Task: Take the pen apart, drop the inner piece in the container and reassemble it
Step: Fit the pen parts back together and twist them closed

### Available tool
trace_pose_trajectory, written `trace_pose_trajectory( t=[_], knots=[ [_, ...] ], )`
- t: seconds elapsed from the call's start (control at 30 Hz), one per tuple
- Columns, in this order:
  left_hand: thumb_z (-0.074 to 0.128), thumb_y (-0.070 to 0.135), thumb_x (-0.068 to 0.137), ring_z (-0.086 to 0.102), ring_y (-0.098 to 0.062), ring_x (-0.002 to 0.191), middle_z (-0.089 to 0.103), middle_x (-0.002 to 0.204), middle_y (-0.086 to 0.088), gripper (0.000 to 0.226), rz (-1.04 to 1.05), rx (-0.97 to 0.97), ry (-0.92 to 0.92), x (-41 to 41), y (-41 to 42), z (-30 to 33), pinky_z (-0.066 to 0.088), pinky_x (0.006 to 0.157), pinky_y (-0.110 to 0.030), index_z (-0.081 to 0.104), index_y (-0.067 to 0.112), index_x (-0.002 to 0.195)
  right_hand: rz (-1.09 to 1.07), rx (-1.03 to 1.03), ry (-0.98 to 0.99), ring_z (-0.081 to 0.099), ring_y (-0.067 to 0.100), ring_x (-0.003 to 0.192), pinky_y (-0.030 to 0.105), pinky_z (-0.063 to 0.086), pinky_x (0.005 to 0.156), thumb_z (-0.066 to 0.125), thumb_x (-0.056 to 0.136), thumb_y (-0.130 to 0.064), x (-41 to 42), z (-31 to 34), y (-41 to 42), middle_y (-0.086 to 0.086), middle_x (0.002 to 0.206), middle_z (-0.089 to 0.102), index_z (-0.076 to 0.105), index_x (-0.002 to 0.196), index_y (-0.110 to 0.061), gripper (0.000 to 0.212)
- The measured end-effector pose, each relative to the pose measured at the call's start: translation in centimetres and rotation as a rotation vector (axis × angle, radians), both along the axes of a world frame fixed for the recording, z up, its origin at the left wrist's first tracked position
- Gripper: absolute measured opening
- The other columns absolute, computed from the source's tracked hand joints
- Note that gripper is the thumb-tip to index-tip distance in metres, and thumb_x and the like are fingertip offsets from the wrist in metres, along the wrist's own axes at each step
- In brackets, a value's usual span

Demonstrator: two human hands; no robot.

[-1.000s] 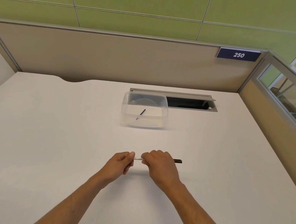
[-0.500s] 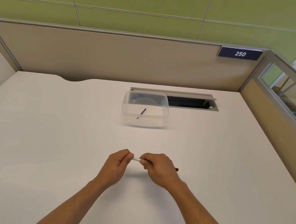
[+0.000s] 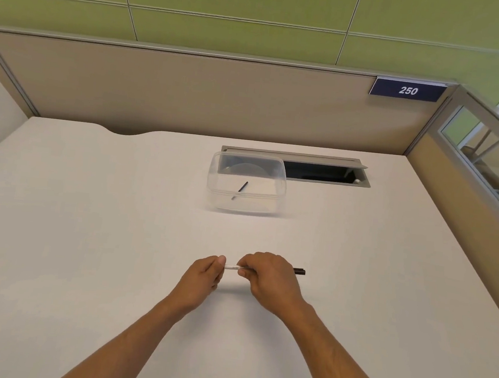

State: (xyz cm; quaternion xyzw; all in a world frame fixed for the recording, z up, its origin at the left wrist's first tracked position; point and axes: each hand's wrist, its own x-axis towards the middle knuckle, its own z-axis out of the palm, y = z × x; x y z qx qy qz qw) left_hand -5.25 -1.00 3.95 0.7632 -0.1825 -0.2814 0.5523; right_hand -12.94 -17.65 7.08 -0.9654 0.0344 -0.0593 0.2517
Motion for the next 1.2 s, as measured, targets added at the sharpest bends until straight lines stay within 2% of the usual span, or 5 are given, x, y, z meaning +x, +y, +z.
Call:
trace_pose_trajectory(
  t=[0.17, 0.43, 0.6, 0.97, 1.2],
  knots=[
    [0.047, 0.043, 0.098, 0.027, -0.013, 0.052, 0.031, 0.058, 0.008, 0.042, -0.044, -0.051, 0.123, 0.1, 0.2, 0.4, 0.027, 0.048, -0.022, 0.039, 0.022, 0.063, -0.028, 0.07, -0.001, 0.059, 0.016, 0.074, 0.03, 0.043, 0.063, 0.057, 0.092, -0.03, -0.5, 0.0, 0.0, -0.006, 0.081, 0.07, 0.068, 0.093, -0.024, 0.013],
    [0.044, 0.028, 0.101, 0.038, -0.006, 0.056, 0.049, 0.062, 0.014, 0.029, -0.102, 0.029, -0.353, 0.3, 0.7, -0.2, 0.032, 0.054, -0.017, 0.048, 0.031, 0.072, -0.068, 0.308, 0.221, 0.053, 0.007, 0.06, 0.03, 0.044, 0.059, 0.055, 0.092, -0.032, -0.1, 0.6, -0.5, -0.01, 0.067, 0.067, 0.067, 0.084, -0.028, 0.016],
    [0.045, 0.033, 0.097, 0.045, -0.006, 0.06, 0.054, 0.069, 0.016, 0.02, -0.199, 0.056, -0.455, 0.5, 0.9, -0.2, 0.035, 0.056, -0.015, 0.051, 0.035, 0.078, -0.062, 0.42, 0.326, 0.05, 0.0, 0.053, 0.021, 0.039, 0.054, 0.054, 0.092, -0.03, -0.3, 0.6, -1.0, -0.011, 0.061, 0.064, 0.067, 0.078, -0.029, 0.019],
    [0.041, 0.034, 0.102, 0.032, -0.013, 0.052, 0.039, 0.055, 0.009, 0.042, 0.04, -0.072, 0.019, -1.1, 0.5, -0.2, 0.032, 0.048, -0.019, 0.044, 0.02, 0.062, -0.03, 0.135, 0.043, 0.056, 0.011, 0.073, 0.03, 0.044, 0.065, 0.059, 0.09, -0.032, -0.4, -0.5, 0.2, -0.008, 0.079, 0.069, 0.068, 0.089, -0.025, 0.011],
    [0.046, 0.035, 0.1, 0.031, -0.012, 0.05, 0.036, 0.054, 0.01, 0.042, 0.033, -0.037, 0.049, -0.5, 0.2, 0.8, 0.029, 0.047, -0.02, 0.041, 0.022, 0.06, -0.038, 0.108, -0.01, 0.057, 0.015, 0.071, 0.032, 0.045, 0.062, 0.053, 0.093, -0.032, -0.6, -0.7, 0.5, -0.007, 0.078, 0.069, 0.065, 0.091, -0.024, 0.015]
  ],
)
